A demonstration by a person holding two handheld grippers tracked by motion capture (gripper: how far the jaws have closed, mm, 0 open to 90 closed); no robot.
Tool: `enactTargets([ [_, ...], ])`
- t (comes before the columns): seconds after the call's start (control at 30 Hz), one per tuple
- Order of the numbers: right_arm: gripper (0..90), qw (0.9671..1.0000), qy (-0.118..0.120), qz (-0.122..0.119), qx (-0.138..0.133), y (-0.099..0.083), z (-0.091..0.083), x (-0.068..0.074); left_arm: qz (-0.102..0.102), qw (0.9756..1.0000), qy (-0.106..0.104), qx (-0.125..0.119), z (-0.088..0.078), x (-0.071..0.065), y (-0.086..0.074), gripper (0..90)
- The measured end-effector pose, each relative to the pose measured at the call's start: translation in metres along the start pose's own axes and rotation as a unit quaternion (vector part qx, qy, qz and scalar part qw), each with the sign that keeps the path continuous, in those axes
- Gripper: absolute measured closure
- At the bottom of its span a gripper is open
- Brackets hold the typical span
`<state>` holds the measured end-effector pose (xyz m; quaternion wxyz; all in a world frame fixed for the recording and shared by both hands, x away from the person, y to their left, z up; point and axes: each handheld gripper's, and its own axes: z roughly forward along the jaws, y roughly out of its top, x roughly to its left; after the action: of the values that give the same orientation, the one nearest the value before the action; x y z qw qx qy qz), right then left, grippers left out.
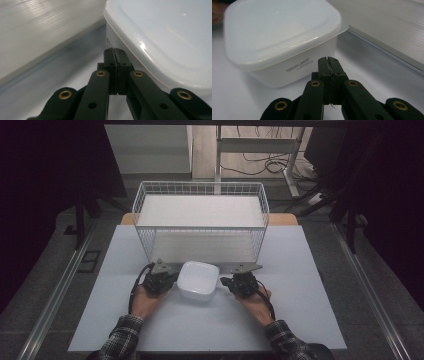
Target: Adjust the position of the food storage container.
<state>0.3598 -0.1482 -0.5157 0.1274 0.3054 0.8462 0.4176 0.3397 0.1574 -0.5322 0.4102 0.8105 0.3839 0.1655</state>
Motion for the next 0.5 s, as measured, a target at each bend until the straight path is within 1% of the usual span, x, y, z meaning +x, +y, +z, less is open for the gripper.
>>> enactTargets([
  [0.1, 89.0, 0.9998, -0.004, 0.019, -0.002, -0.003, -0.002, -0.007, 0.004, 0.9999, -0.009, 0.003, 0.002, -0.01, 0.001, 89.7],
  [0.13, 89.0, 0.9998, -0.004, 0.021, -0.003, -0.003, -0.002, -0.008, 0.007, 0.9999, -0.012, 0.004, 0.002, -0.012, 0.001, 89.7],
  [0.17, 89.0, 0.9997, -0.004, 0.023, -0.003, -0.003, -0.002, -0.008, 0.011, 0.9998, -0.012, 0.009, 0.002, -0.015, 0.002, 89.8],
  [0.23, 89.1, 0.9997, -0.013, 0.021, -0.002, -0.003, -0.003, -0.009, 0.016, 0.9997, -0.01, 0.014, 0.001, -0.021, 0.002, 89.8],
  [0.33, 89.1, 0.9995, -0.013, 0.028, -0.002, -0.004, -0.004, -0.012, 0.027, 0.9993, -0.019, 0.017, 0.0, -0.027, 0.001, 89.7],
  [0.43, 89.1, 0.9994, -0.016, 0.032, -0.003, -0.005, -0.005, -0.014, 0.038, 0.9988, -0.02, 0.024, -0.002, -0.032, 0.0, 89.5],
  [0.5, 89.1, 0.9994, -0.016, 0.032, -0.002, -0.006, -0.005, -0.013, 0.036, 0.9988, -0.02, 0.026, -0.003, -0.034, 0.0, 89.5],
])
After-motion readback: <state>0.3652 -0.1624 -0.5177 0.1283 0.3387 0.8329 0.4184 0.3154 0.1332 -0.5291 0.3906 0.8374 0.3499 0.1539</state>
